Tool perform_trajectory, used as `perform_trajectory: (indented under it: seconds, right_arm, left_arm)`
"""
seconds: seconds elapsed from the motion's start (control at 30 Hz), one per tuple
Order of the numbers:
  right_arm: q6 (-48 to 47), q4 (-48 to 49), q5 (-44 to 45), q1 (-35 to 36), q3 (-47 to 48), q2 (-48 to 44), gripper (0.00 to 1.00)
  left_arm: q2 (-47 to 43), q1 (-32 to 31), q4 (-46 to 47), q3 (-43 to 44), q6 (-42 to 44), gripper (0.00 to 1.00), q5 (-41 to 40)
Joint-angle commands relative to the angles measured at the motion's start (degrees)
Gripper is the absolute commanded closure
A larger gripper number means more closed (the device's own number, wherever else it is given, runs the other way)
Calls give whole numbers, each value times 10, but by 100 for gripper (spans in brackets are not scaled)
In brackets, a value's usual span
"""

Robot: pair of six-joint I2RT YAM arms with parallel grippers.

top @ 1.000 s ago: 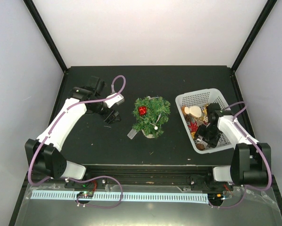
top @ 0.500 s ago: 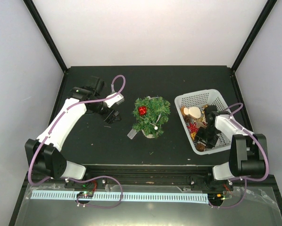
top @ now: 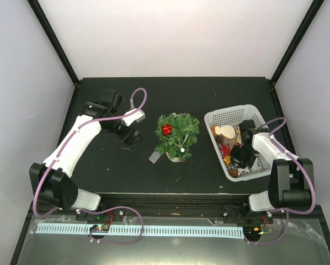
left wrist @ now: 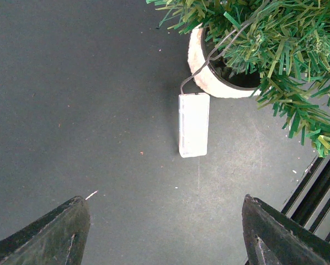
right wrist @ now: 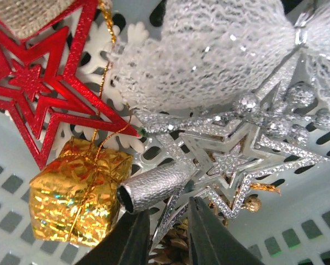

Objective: Decorate the small christmas tree

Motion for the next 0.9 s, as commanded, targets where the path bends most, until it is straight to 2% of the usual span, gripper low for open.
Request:
perform_trajectory:
  seconds: [0.0, 0.33, 0.6, 0.87]
  right_arm:
    - [-9, -5, 20, 1, 19, -21, 80]
    - [-20, -45, 62, -1, 44, -53, 94]
    - [-12, -70, 61, -1, 62, -78, 97]
    - [7, -100, 21, -2, 75, -122, 97]
  left_arm:
    - [-5, 3, 3, 5, 4, 24, 12]
    - [-5, 3, 2, 7, 5, 24, 20]
    - [-7, 3, 1, 3, 9, 23, 26]
    - [-3, 3, 1, 6, 11, 23, 42]
